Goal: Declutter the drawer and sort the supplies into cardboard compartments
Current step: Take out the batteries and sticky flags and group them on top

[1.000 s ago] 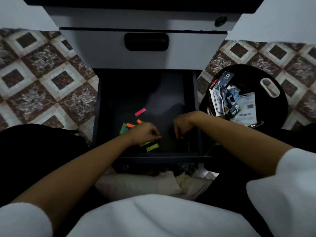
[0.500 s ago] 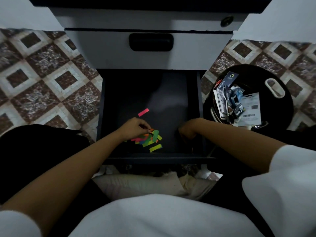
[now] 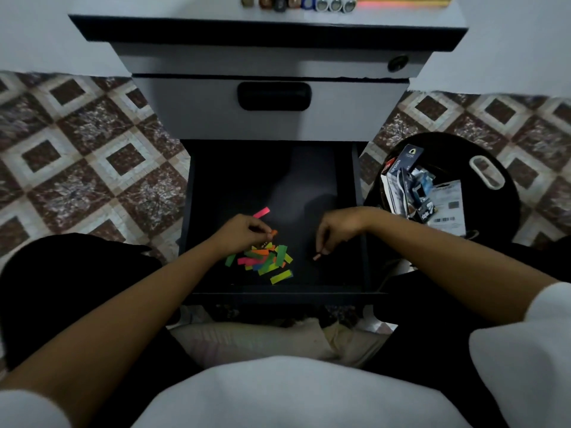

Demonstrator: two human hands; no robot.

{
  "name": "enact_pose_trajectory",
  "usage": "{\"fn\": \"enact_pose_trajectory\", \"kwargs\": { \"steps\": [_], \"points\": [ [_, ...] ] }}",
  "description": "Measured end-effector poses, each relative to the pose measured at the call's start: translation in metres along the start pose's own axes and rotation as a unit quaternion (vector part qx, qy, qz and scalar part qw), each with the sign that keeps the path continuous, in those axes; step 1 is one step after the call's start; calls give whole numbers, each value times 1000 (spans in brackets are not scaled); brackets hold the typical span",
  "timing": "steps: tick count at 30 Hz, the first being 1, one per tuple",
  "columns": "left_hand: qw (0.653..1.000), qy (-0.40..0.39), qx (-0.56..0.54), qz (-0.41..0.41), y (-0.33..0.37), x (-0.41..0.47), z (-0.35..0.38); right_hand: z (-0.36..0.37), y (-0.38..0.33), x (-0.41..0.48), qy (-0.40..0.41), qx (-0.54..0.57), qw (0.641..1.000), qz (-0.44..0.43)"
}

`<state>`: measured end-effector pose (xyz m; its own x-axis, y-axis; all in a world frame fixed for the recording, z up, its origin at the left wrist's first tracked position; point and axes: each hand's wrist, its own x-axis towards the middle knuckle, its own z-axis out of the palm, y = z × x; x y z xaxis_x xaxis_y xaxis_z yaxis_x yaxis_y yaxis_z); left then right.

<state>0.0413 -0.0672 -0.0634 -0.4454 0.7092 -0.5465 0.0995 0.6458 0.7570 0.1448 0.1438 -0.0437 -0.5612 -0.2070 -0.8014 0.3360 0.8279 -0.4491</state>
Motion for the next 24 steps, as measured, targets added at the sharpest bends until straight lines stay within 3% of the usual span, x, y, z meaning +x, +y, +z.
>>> {"fn": "enact_pose_trajectory", "kwargs": {
  "steps": [6,13,24],
  "points": [
    [997,27,-69,19,49,-14,-21,-28,-15,-50,115,206,972,-22],
    [989,57,-112,79,128,-39,-64,-67,-49,-105,214,318,919,-89],
    [973,142,-58,171,254,-73,-134,-158,-104,-200,427,361,821,-115]
  ]
}}
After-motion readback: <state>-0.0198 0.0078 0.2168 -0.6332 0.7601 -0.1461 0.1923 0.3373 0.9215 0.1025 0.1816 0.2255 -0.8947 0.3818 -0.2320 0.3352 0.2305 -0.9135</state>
